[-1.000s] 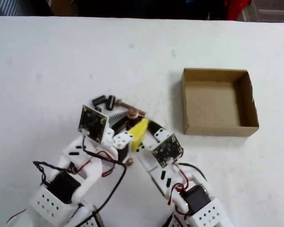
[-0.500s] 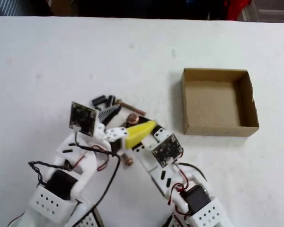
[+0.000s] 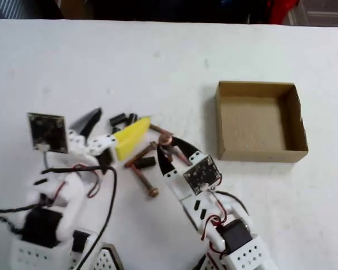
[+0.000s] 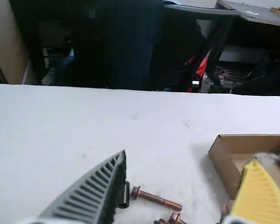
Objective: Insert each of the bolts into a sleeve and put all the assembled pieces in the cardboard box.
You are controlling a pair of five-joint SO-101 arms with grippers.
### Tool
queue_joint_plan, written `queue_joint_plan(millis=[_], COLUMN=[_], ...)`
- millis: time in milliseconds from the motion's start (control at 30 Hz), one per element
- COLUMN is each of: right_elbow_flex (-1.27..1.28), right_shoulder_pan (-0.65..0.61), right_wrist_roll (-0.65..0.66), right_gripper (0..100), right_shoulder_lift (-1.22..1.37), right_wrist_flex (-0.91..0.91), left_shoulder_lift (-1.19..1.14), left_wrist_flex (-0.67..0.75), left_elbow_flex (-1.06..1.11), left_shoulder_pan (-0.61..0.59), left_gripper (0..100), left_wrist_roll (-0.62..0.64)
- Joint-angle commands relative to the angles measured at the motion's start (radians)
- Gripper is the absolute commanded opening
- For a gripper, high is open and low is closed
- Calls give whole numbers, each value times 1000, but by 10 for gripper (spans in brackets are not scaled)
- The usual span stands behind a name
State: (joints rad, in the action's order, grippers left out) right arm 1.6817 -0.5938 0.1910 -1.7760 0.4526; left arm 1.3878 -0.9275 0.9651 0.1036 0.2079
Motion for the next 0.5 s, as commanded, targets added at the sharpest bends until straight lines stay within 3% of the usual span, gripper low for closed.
queue_joint_plan(millis=[0, 167, 300, 467], right_elbow_flex=[9, 9, 9, -28], right_shoulder_pan=[24, 67, 125, 203], right_wrist_roll=[6, 5, 5, 5], right_gripper=[17, 17, 17, 17], right_shoulder_lift=[-16, -19, -22, -22], right_wrist_flex=[2, 24, 24, 36], left_shoulder_lift=[10, 10, 10, 88], left_wrist_flex=[-117, -218, -281, -384], left_elbow_flex=[-127, -221, -242, -233], left_shoulder_pan=[-70, -153, -182, -223], left_gripper=[381, 180, 14, 41], left_wrist_roll=[3, 0, -84, -95])
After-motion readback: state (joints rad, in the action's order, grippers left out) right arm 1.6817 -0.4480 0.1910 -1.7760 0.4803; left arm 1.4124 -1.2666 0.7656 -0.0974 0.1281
